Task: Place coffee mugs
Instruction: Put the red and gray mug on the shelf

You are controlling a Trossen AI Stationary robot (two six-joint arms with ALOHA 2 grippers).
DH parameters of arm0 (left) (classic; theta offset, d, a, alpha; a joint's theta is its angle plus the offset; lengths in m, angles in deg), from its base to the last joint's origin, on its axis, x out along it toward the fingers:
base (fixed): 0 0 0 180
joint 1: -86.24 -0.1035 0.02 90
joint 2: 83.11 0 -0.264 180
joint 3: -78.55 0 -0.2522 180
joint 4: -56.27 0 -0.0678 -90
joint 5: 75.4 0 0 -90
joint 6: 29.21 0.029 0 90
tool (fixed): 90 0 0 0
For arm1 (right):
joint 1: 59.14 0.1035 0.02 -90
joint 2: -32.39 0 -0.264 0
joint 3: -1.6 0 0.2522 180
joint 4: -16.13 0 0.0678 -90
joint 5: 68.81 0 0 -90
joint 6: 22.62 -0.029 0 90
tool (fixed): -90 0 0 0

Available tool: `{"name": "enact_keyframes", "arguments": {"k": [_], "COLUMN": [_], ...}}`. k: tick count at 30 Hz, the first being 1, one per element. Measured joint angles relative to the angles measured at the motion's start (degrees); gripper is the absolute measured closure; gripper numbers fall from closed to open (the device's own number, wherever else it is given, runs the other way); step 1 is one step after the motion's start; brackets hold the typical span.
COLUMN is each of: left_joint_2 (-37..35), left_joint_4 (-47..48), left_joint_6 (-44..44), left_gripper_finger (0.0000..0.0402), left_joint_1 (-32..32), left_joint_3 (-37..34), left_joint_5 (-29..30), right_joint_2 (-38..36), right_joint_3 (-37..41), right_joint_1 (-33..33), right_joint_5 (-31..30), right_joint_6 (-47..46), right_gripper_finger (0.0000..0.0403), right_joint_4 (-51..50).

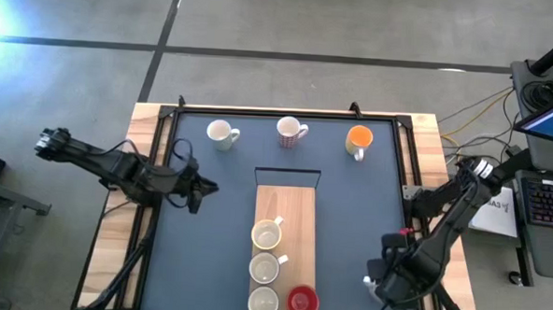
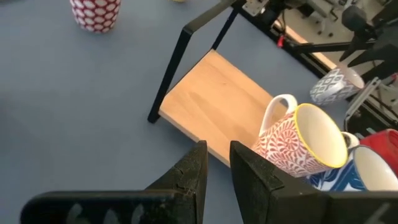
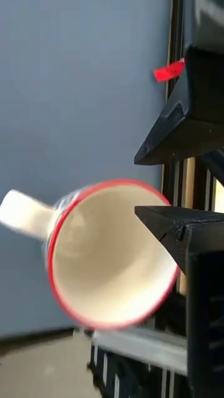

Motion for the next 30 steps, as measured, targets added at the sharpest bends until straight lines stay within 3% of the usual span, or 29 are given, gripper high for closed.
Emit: {"name": "enact_keyframes", "arguments": {"k": [9, 17, 25, 30], "left_joint_2": [5.69, 8.18, 7.87, 7.84], "left_joint_4": [-3.5, -3.91, -3.98, -3.95], "left_joint_6": [-0.9, -0.85, -0.79, -0.77], "left_gripper_finger": [0.035, 0.035, 0.035, 0.035], "left_joint_1": [0.0, 0.0, 0.0, 0.0], "left_joint_3": [0.0, 0.0, 0.0, 0.0], "left_joint_5": [-0.02, -0.01, 0.0, 0.0], "right_joint_2": [0.17, 0.17, 0.19, 0.19], "right_joint_3": [1.74, 4.06, 7.71, 8.31], "right_joint_1": [-0.02, -0.07, -0.2, -0.18], "right_joint_5": [-2.05, -3.08, -2.89, -2.39], "right_joint_6": [6.38, 8.15, 1.85, -4.42], "right_gripper_finger": [0.0298, 0.0318, 0.0342, 0.0385], "right_joint_4": [2.43, 10.73, 15.53, 17.22]}}
